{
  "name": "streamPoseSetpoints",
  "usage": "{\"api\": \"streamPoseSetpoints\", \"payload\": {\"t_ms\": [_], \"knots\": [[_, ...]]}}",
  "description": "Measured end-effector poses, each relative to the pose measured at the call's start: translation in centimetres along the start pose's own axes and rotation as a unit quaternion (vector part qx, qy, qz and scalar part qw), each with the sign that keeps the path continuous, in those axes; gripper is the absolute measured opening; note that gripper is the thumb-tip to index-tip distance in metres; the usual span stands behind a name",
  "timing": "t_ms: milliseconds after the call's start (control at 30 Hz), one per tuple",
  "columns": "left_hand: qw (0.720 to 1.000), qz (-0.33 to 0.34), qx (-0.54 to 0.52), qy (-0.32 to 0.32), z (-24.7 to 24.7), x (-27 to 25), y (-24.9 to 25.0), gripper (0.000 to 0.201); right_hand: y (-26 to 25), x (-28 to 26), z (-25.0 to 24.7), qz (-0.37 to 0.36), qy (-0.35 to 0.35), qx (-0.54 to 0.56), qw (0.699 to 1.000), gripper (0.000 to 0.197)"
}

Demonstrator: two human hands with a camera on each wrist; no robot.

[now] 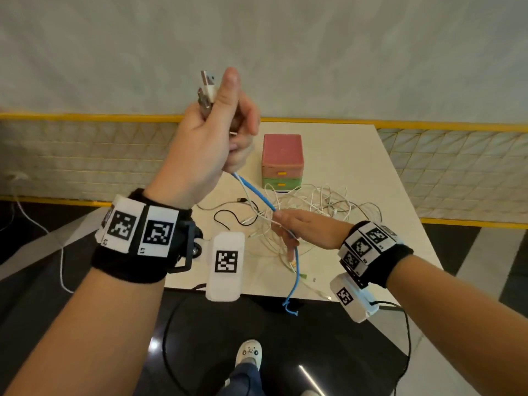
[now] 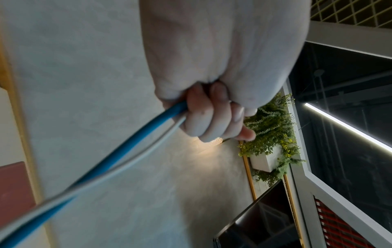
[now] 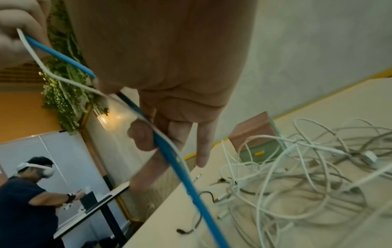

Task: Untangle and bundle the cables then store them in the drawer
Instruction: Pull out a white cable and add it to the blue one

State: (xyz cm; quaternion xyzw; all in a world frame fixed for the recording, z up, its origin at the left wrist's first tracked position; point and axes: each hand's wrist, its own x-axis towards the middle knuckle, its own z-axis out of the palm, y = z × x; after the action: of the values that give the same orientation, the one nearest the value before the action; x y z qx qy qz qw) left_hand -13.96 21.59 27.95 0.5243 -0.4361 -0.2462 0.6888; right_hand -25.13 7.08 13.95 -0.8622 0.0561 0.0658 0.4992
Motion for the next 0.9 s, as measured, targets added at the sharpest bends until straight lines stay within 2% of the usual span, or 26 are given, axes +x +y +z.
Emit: {"api": "streamPoseSetpoints", "payload": {"t_ms": [100,133,233,333,467,567,633,733,833,900], "knots": [[0.999,0.014,0.009,0.039,-0.6,0.3,0.9,0.057,1.5,-0.5,0.9,0.039,-0.019,-0.023,0.999,0.069],[0.999,0.014,0.014,0.046,-0.8,0.4,1.2,0.057,2.1,-0.6,1.2,0.054,-0.024,-0.049,0.997,0.065],[0.999,0.002,0.03,0.046,-1.1,0.5,1.4,0.055,3.6,-0.7,1.4,0.088,-0.052,-0.163,0.981,0.039],[0.994,-0.031,0.102,0.007,-1.1,0.4,0.3,0.053,2.6,-0.8,0.7,0.062,-0.044,-0.212,0.974,0.038],[0.95,-0.1,0.284,-0.081,0.0,-0.1,-1.8,0.042,-1.2,-0.5,-1.9,-0.008,0.056,-0.235,0.97,0.028],[0.915,-0.168,0.34,-0.138,1.6,-0.4,-3.8,0.032,-4.1,-0.1,-4.0,-0.073,0.217,-0.213,0.95,0.013],[0.903,-0.188,0.356,-0.149,2.3,-0.6,-4.8,0.023,-5.6,-0.2,-5.2,-0.117,0.301,-0.157,0.933,0.016],[0.926,-0.189,0.302,-0.124,2.6,-0.5,-4.6,0.035,-6.6,-0.5,-6.4,-0.143,0.346,-0.103,0.922,0.021],[0.962,-0.178,0.195,-0.071,2.8,-0.1,-3.8,0.047,-6.9,-0.7,-6.4,-0.171,0.329,-0.082,0.925,0.028],[0.964,-0.165,0.197,-0.07,3.1,0.2,-3.6,0.055,-7.2,-0.7,-6.2,-0.204,0.311,-0.1,0.923,0.035]]}}
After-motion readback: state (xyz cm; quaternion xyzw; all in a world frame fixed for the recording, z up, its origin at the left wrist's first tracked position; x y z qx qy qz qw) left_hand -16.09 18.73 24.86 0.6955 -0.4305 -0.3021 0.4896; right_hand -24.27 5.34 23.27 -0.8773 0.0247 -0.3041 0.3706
